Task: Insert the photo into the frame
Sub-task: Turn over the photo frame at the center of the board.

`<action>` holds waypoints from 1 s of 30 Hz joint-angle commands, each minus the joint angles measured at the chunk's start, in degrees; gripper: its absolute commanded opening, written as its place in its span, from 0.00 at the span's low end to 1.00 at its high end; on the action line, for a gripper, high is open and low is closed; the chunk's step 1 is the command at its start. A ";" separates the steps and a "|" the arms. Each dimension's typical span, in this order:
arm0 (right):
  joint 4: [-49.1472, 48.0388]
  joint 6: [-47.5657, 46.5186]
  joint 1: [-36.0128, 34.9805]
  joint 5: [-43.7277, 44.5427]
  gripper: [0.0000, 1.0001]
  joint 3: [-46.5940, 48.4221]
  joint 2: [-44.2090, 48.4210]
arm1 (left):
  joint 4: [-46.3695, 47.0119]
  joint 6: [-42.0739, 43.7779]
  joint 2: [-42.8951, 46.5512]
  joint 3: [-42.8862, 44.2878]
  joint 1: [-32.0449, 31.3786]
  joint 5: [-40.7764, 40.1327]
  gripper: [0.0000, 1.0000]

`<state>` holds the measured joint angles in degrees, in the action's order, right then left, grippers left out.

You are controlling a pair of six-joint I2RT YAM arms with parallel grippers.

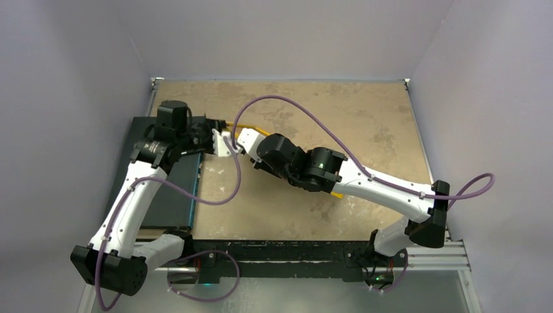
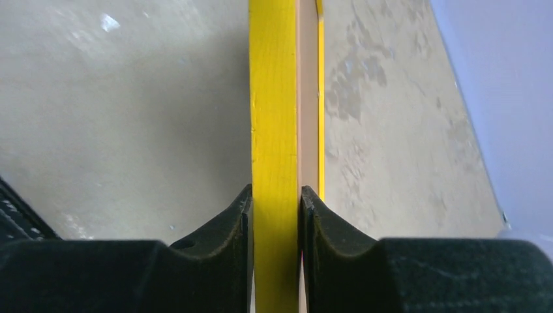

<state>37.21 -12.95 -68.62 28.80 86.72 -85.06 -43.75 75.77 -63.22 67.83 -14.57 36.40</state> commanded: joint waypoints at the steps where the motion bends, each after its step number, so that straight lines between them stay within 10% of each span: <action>1: -3.85 3.42 -1.12 -5.53 0.13 7.05 -1.70 | 17.40 -26.36 3.29 2.65 7.18 10.16 0.51; 6: -3.00 8.34 1.99 -13.29 0.13 15.66 -7.18 | 23.65 -45.75 2.41 3.46 19.80 16.44 0.70; 13: -6.64 16.92 19.82 -31.60 0.12 21.55 -9.77 | 16.39 -59.79 -6.51 16.60 21.66 8.30 0.76; 24: -11.15 27.92 49.51 -56.75 0.11 22.03 -16.07 | 9.62 -63.74 -11.14 21.14 21.69 9.10 0.77; 30: -24.03 33.90 56.41 -61.72 0.09 2.66 -8.93 | 6.94 -59.57 -10.95 15.37 21.71 9.13 0.71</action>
<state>21.12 16.10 -14.20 -24.99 100.40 -100.14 -34.15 14.20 -74.65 86.26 6.74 44.62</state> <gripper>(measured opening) 0.280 0.736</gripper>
